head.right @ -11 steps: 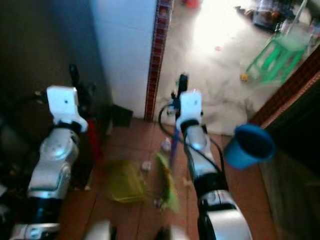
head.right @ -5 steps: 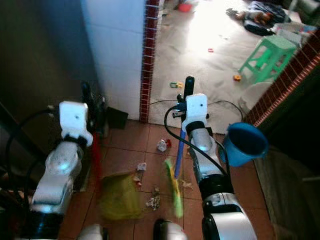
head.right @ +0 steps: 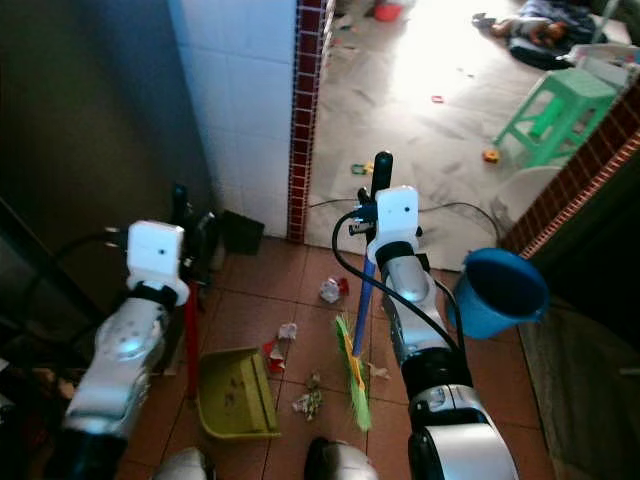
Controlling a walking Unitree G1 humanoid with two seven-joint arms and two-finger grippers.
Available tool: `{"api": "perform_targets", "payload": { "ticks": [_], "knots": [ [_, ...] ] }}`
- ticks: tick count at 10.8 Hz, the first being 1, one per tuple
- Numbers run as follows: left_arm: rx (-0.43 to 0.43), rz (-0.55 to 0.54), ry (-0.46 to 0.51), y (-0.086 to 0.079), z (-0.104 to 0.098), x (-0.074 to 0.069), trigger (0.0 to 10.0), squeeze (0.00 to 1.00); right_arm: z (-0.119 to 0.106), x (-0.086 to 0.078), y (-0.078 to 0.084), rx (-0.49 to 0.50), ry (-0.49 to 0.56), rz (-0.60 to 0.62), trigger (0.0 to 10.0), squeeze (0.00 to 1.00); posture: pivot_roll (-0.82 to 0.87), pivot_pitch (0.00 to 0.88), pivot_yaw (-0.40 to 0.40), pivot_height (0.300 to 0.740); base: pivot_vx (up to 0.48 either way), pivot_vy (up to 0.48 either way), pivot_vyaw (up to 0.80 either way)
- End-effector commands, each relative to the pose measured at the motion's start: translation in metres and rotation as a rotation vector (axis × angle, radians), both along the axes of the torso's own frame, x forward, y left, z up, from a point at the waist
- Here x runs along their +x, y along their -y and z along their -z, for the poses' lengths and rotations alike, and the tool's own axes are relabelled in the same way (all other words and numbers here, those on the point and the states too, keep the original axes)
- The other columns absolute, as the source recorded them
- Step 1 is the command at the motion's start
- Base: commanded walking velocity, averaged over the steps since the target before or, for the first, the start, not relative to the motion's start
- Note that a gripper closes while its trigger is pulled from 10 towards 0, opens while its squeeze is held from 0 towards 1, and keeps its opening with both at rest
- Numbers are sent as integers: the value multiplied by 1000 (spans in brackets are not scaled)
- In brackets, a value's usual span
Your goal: Sweep floor
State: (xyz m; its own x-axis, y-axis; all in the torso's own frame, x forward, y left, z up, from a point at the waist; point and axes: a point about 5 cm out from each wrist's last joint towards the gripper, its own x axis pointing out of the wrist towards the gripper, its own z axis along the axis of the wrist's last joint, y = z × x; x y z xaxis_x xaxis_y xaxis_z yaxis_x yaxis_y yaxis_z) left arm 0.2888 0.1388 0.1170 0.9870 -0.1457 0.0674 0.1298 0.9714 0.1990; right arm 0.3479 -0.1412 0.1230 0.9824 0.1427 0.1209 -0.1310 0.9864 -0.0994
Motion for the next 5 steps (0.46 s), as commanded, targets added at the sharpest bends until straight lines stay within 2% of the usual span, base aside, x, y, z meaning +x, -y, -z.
{"api": "perform_targets", "payload": {
  "ticks": [1,3,4,5],
  "knots": [
    [9,27,42,5,-8,3,10000,0,-9,3,3,-15,31,2,10000,0,70,56,-78,740,0,0,0],
    [9,29,48,5,-7,3,10000,0,-9,3,3,-16,31,2,10000,0,70,56,-78,740,0,0,0],
    [-11,47,-76,25,32,19,10000,0,-6,2,6,-35,0,13,10000,0,30,79,-83,740,0,0,0],
    [-44,45,-106,28,38,21,10000,0,-5,2,7,-30,-16,16,10000,0,23,84,-84,740,0,0,0]
  ]
}}
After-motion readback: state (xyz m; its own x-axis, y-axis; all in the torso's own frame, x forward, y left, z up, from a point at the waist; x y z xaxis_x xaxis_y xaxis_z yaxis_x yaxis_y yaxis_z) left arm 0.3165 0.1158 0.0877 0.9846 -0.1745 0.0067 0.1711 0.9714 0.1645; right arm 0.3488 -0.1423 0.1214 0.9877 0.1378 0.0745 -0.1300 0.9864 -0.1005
